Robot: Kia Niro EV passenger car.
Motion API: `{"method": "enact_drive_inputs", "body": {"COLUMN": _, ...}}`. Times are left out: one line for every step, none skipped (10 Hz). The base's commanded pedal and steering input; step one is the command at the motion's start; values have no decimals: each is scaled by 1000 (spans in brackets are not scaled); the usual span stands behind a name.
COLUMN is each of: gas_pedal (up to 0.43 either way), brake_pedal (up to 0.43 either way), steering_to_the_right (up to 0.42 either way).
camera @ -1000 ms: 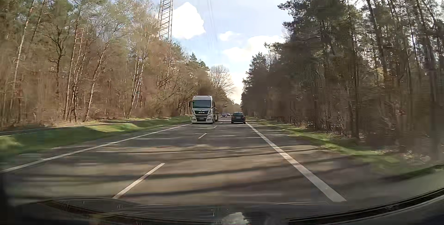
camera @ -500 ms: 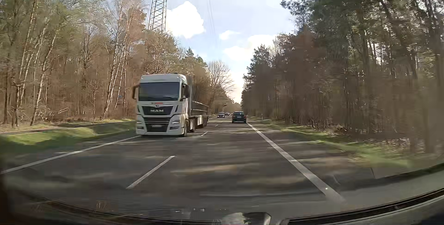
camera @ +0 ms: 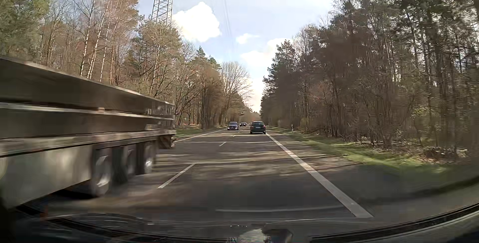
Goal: Follow the waypoints while adhering to traffic rules and regulations
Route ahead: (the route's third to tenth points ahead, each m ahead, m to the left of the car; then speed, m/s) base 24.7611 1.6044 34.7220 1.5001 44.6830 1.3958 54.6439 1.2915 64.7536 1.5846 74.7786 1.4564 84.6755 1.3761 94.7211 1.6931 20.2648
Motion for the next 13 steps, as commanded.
{"method": "enact_drive_inputs", "body": {"gas_pedal": 177, "brake_pedal": 0, "steering_to_the_right": 0}}
{"method": "enact_drive_inputs", "body": {"gas_pedal": 177, "brake_pedal": 0, "steering_to_the_right": 0}}
{"method": "enact_drive_inputs", "body": {"gas_pedal": 177, "brake_pedal": 0, "steering_to_the_right": 0}}
{"method": "enact_drive_inputs", "body": {"gas_pedal": 177, "brake_pedal": 0, "steering_to_the_right": 0}}
{"method": "enact_drive_inputs", "body": {"gas_pedal": 177, "brake_pedal": 0, "steering_to_the_right": 0}}
{"method": "enact_drive_inputs", "body": {"gas_pedal": 177, "brake_pedal": 0, "steering_to_the_right": 0}}
{"method": "enact_drive_inputs", "body": {"gas_pedal": 177, "brake_pedal": 0, "steering_to_the_right": 0}}
{"method": "enact_drive_inputs", "body": {"gas_pedal": 177, "brake_pedal": 0, "steering_to_the_right": 0}}
{"method": "enact_drive_inputs", "body": {"gas_pedal": 177, "brake_pedal": 0, "steering_to_the_right": 0}}
{"method": "enact_drive_inputs", "body": {"gas_pedal": 177, "brake_pedal": 0, "steering_to_the_right": 0}}
{"method": "enact_drive_inputs", "body": {"gas_pedal": 177, "brake_pedal": 0, "steering_to_the_right": 0}}
{"method": "enact_drive_inputs", "body": {"gas_pedal": 177, "brake_pedal": 0, "steering_to_the_right": 0}}
{"method": "enact_drive_inputs", "body": {"gas_pedal": 177, "brake_pedal": 0, "steering_to_the_right": 0}}
